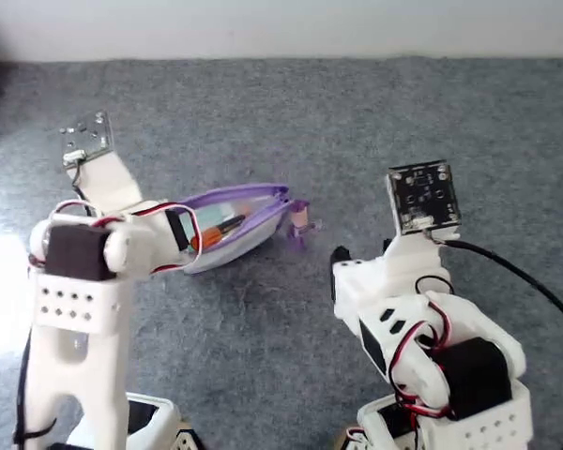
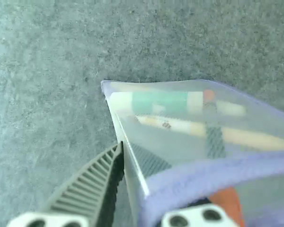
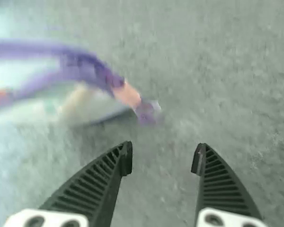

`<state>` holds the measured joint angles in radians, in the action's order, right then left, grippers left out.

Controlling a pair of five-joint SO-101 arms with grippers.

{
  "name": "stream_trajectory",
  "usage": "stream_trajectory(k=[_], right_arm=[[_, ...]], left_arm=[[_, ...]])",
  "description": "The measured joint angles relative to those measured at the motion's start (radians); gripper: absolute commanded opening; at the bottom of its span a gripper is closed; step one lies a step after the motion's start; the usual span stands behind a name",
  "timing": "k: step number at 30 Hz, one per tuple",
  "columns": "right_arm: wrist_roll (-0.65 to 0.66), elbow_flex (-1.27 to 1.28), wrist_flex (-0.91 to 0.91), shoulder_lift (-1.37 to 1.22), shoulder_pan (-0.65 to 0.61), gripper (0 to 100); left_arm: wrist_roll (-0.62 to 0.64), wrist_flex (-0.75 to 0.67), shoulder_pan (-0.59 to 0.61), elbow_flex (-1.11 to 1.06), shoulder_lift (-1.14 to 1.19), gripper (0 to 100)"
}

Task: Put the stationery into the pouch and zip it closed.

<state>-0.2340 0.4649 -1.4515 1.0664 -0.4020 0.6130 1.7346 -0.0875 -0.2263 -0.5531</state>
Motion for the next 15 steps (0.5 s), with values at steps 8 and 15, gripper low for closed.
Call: stream_trajectory(k=[8, 15], right_arm=[[-0.057, -0.026, 0.196, -0.08, -0.224, 3.0], [0.017, -0.095, 0.384, -0.209, -0.414, 0.7]], left_arm=[[0.0, 0.0, 0.0, 0.0, 0.005, 1], [0.049, 0.0, 0.0, 0.0, 0.005, 1]])
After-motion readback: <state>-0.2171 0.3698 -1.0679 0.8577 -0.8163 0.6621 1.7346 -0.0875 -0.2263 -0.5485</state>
